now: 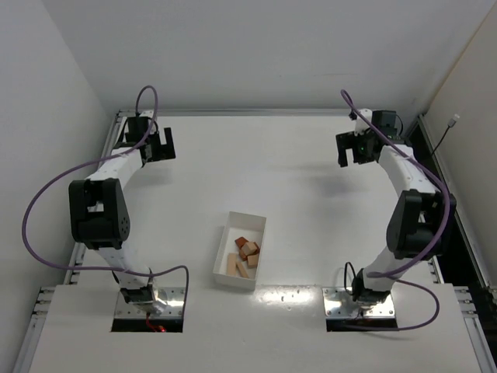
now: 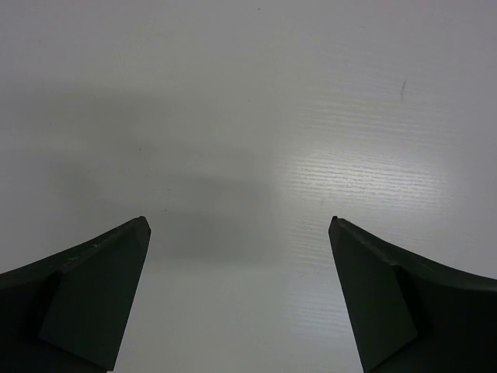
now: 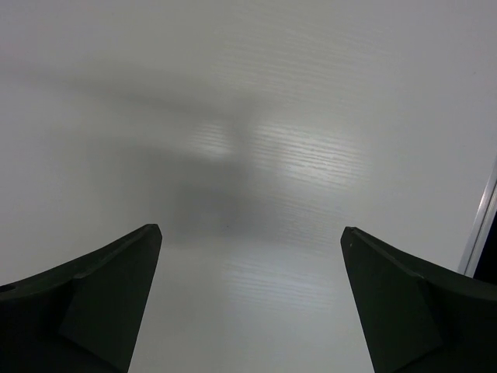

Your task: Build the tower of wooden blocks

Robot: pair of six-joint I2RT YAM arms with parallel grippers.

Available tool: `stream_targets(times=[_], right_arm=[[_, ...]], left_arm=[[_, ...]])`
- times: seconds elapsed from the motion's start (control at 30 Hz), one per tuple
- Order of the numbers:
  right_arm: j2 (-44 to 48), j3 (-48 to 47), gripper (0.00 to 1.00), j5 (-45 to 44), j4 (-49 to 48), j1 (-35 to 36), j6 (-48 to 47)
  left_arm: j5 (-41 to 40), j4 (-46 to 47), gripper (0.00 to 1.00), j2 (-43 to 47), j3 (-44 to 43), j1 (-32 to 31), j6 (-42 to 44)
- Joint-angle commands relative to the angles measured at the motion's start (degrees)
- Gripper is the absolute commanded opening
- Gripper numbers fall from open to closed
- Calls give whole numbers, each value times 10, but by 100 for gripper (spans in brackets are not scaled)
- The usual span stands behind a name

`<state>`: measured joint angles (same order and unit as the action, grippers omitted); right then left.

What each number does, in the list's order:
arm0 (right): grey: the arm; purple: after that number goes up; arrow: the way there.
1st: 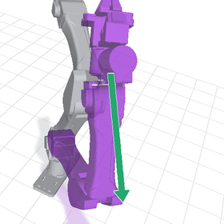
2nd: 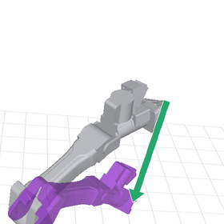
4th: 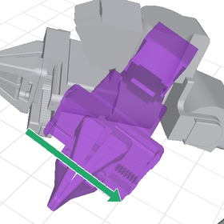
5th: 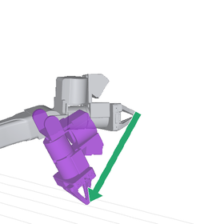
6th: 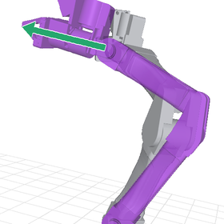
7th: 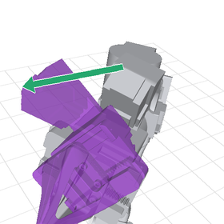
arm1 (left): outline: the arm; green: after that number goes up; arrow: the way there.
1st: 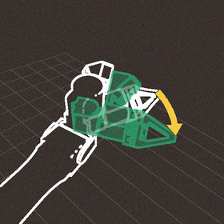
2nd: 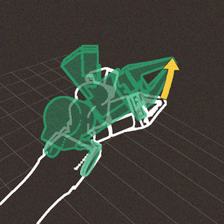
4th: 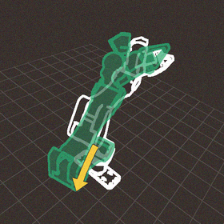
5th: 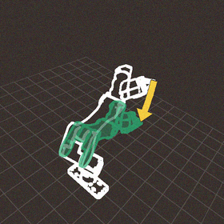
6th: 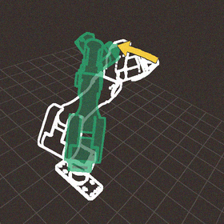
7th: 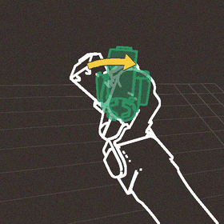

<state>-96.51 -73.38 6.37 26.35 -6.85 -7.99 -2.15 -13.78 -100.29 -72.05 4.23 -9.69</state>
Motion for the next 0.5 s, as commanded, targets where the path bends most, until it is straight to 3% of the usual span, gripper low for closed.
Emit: stream_targets(times=[0.0,0.1,0.27,0.47], right_arm=[[62,-4,99,49,13,18,-18],[91,-24,97,99,53,53,-33],[128,-89,92,158,136,216,-70],[187,-40,85,138,187,403,-159]], left_arm=[[12,5,100,25,-10,2,5],[36,5,100,62,3,2,10],[56,6,100,113,38,-29,47],[50,-5,100,149,58,-29,47]])
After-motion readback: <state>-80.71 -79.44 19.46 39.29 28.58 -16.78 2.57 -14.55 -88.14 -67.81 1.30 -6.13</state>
